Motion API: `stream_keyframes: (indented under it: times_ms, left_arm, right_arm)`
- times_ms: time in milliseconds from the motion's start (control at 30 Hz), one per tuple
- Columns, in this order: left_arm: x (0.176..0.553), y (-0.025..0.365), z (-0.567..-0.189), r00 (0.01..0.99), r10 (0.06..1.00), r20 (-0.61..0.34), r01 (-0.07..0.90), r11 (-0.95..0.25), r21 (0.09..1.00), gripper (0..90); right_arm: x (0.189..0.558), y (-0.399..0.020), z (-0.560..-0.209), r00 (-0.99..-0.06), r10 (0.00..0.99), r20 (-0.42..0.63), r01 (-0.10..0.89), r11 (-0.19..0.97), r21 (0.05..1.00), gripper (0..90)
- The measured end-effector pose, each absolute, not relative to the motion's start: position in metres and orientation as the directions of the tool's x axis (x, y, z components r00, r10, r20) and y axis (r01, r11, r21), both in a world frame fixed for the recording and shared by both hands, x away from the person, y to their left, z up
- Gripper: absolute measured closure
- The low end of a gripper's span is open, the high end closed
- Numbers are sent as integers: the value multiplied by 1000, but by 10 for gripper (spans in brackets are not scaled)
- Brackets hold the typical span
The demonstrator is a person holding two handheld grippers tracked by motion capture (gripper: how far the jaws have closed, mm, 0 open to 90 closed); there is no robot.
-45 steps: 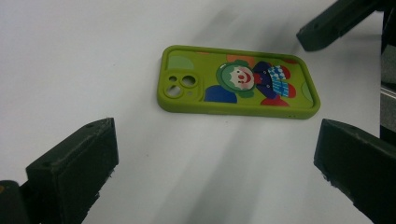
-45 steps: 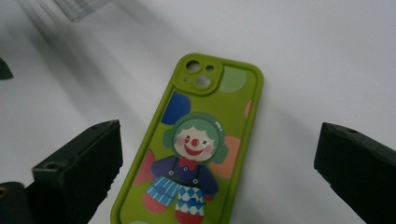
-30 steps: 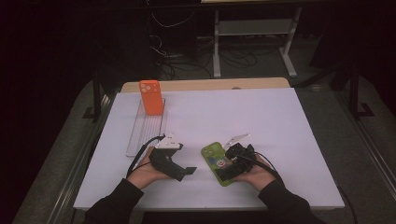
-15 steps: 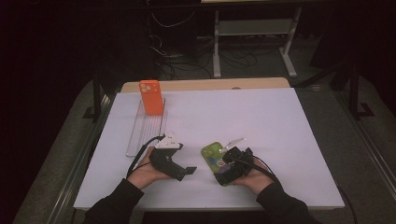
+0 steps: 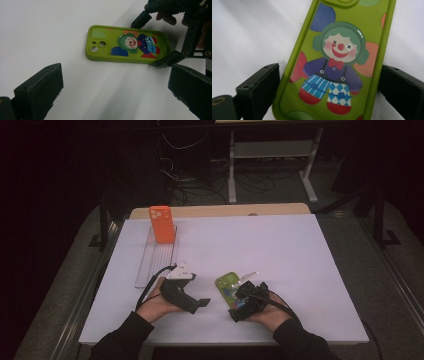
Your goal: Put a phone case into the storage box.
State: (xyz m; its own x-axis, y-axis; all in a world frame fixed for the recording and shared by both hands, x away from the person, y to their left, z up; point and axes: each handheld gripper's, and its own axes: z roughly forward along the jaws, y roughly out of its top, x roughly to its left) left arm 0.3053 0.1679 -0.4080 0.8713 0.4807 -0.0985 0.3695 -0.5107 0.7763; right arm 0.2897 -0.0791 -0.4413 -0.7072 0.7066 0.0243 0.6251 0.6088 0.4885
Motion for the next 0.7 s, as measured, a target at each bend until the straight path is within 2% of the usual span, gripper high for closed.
stream_keyframes:
  times_ms: [233, 400, 700]
  left_arm:
    - [305, 168, -408, 872, 480, -97, 368, -511, 777, 0]
    - [305, 168, -408, 874, 477, -94, 364, -513, 777, 0]
    - [305, 169, -408, 873, 478, -100, 367, -508, 779, 0]
  right_arm:
    - [290, -79, -440, -696, 717, 24, 639, 604, 476, 75]
    - [290, -80, -438, -683, 730, 28, 652, 593, 472, 141]
    - [292, -81, -437, -684, 729, 41, 659, 592, 465, 155]
